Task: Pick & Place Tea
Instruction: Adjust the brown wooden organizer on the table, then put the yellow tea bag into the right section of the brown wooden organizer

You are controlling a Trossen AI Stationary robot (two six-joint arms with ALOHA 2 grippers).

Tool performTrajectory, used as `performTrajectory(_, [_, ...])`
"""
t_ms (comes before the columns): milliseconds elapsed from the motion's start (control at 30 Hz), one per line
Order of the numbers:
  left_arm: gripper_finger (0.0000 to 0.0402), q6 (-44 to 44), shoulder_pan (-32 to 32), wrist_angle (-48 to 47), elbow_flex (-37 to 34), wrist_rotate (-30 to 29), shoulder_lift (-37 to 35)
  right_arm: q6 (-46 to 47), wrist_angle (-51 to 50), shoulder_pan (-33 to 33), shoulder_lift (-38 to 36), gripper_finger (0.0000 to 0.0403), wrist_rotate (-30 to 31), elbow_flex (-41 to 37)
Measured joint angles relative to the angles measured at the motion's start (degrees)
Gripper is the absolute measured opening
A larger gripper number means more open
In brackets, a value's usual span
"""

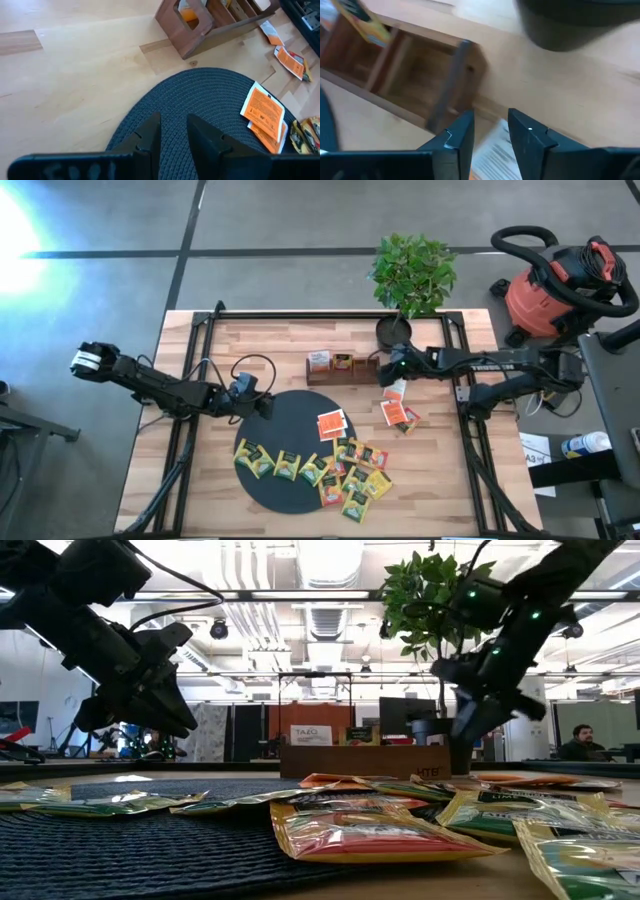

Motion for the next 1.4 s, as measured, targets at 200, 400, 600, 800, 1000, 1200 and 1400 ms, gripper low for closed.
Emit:
performTrajectory(200, [0.009,-0.06,0.0,-0.01,0.0,0.0,0.0,-0.92,5.22,-0.62,7.42,0.0107,-4.16,3.1])
performTrajectory(400, [0.009,-0.1,0.0,-0.03,0.0,0.01,0.0,-5.57,4.75,-0.61,13.86,0.0111,-6.55,9.99])
performTrajectory(600, [0.009,-0.13,0.0,-0.01,0.0,0.15,0.0,-12.33,-9.45,-0.34,13.46,0.0112,-7.13,15.88])
performTrajectory(800, [0.009,-0.02,0.0,-0.02,0.0,0.15,0.0,-19.06,-23.45,-0.19,4.09,0.0113,-13.34,15.06])
performTrajectory(1000, [0.009,1.12,0.0,-0.03,0.0,0.11,0.0,-20.39,-27.19,2.81,-5.29,0.0123,-22.98,10.18])
performTrajectory(1200, [0.009,1.12,0.0,-0.01,0.0,0.57,0.0,-19.82,-27.71,11.18,-8.18,0.0132,-25.74,10.02])
performTrajectory(1400, [0.009,1.48,0.0,0.1,0.0,2.23,0.0,-18.47,-25.47,20.35,-4.89,0.014,-27.73,10.27])
